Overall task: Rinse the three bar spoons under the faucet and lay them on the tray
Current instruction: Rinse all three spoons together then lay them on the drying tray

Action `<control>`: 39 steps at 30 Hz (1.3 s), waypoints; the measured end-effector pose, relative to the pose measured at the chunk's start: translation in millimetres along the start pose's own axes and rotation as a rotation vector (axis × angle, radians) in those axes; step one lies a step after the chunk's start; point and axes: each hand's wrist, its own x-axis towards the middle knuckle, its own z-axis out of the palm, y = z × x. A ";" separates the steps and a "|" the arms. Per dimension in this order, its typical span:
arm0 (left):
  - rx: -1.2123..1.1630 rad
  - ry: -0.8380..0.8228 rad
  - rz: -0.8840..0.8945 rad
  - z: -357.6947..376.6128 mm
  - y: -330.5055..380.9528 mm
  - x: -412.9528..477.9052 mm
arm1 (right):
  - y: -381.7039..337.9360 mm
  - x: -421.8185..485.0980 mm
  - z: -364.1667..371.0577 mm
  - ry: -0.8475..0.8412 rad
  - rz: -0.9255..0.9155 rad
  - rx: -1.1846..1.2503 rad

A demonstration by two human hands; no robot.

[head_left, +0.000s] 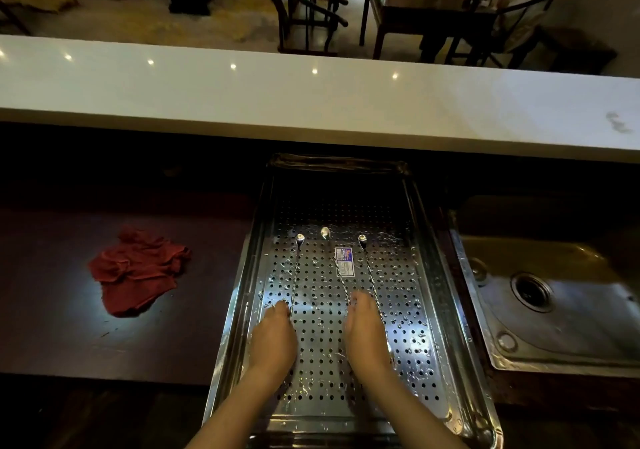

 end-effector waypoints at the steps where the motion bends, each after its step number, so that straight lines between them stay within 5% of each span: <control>1: -0.002 0.002 -0.001 0.3 0.4 0.0 | 1.8 -2.1 0.5 0.009 0.021 -0.012; 7: -0.020 0.003 0.002 0.8 0.8 -0.6 | 1.3 -6.5 0.8 0.003 0.083 -0.088; 24: 0.024 -0.034 0.005 -0.1 5.3 -5.9 | -3.5 14.6 5.5 -0.151 -0.235 -0.288; 31: 0.031 -0.045 0.007 0.4 4.0 -6.9 | 28.5 19.8 -21.3 0.092 0.032 -0.255; 39: 0.047 -0.020 0.000 1.5 6.8 -6.5 | 38.4 18.7 -19.7 0.063 0.102 -0.204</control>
